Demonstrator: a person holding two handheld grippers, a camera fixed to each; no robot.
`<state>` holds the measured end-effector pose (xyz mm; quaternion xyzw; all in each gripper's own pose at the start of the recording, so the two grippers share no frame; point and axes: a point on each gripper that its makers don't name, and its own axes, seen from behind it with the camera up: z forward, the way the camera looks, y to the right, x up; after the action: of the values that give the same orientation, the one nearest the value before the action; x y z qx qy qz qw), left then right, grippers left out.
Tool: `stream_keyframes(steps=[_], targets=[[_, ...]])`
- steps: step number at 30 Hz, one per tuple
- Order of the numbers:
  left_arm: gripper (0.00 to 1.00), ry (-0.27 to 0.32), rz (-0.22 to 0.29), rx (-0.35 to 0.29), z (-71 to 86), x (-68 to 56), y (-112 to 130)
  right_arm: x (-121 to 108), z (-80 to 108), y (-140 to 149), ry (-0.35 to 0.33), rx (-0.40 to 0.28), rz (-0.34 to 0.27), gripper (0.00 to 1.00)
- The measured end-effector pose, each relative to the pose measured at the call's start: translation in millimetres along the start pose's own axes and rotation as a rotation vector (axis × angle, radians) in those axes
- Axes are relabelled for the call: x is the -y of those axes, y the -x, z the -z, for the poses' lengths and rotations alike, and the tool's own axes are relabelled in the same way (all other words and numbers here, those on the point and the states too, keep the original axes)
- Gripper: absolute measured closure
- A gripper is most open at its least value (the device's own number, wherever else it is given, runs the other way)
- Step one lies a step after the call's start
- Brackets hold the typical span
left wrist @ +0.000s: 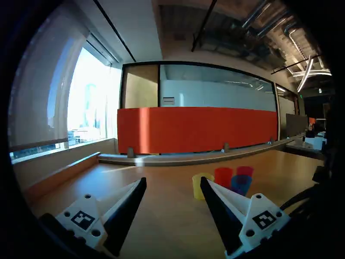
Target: Pour water
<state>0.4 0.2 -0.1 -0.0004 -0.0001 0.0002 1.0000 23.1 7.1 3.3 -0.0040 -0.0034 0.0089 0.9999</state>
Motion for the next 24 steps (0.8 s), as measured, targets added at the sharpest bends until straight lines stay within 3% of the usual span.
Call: stream_keyframes(steps=[9,24], targets=[[0.08,0.073,-0.045,0.032,2.6,-15.8,-5,17,-1.8,-4,-0.089,0.024,0.038,0.01],[0.07,0.299,-0.074,0.156,9.8,-56.6,10,61,-9.1,-4,-0.316,0.114,0.074,0.01]])
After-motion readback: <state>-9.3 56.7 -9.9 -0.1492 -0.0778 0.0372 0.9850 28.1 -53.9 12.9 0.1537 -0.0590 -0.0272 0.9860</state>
